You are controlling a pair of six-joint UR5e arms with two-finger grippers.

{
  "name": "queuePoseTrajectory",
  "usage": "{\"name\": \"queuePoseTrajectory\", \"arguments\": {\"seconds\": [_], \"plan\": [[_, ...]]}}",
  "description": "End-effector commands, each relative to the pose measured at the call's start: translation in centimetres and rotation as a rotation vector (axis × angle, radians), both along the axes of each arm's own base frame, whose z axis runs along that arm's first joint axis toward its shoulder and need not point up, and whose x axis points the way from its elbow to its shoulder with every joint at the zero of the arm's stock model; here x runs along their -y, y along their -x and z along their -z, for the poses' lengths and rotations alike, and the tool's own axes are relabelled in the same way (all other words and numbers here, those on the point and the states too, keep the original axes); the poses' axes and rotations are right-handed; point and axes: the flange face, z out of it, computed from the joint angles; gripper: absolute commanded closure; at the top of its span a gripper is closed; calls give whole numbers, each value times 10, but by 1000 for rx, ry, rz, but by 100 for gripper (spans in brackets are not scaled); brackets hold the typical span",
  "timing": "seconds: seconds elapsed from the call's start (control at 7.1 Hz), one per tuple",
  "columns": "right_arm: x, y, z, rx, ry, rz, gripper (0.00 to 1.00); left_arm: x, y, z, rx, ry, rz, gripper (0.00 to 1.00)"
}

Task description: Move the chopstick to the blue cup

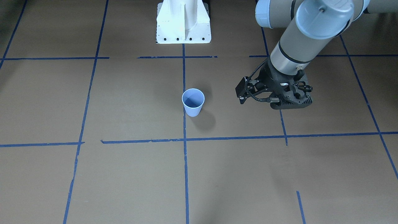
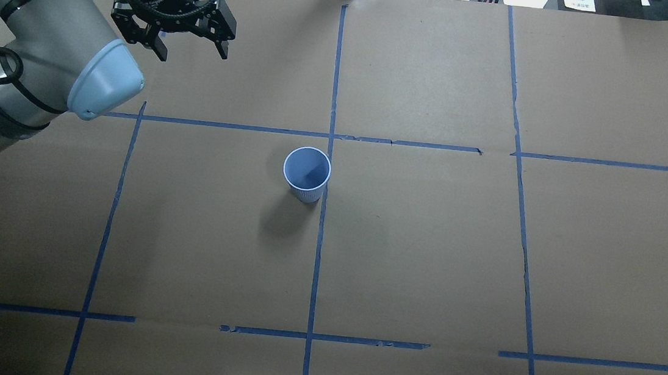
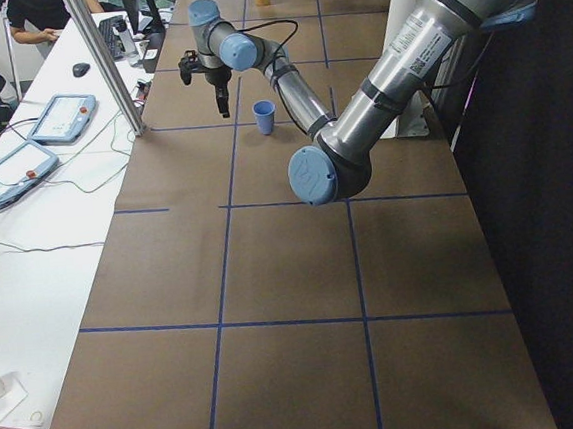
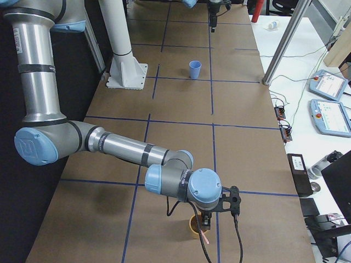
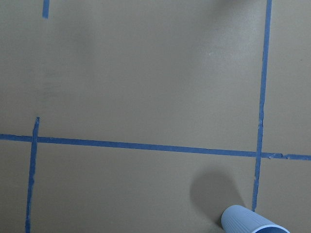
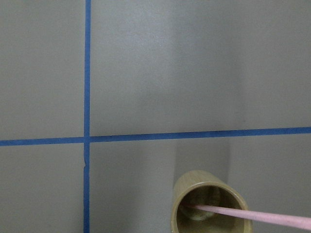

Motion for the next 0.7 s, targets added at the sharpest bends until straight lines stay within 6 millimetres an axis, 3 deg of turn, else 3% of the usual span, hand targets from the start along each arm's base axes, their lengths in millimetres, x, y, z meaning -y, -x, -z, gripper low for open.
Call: {"name": "queuePoseTrajectory", "arguments": {"seconds": [0.0, 0.28, 0.56], "plan": [[-18, 4, -29, 27, 80, -34, 0, 0, 1, 2, -3, -3, -1, 0], [-17, 2, -58, -18, 70, -33, 0, -1, 2, 5, -8, -7, 0, 0], [-15, -3, -64, -76, 83, -93, 0, -2, 2, 7, -10, -10, 0, 0]]}}
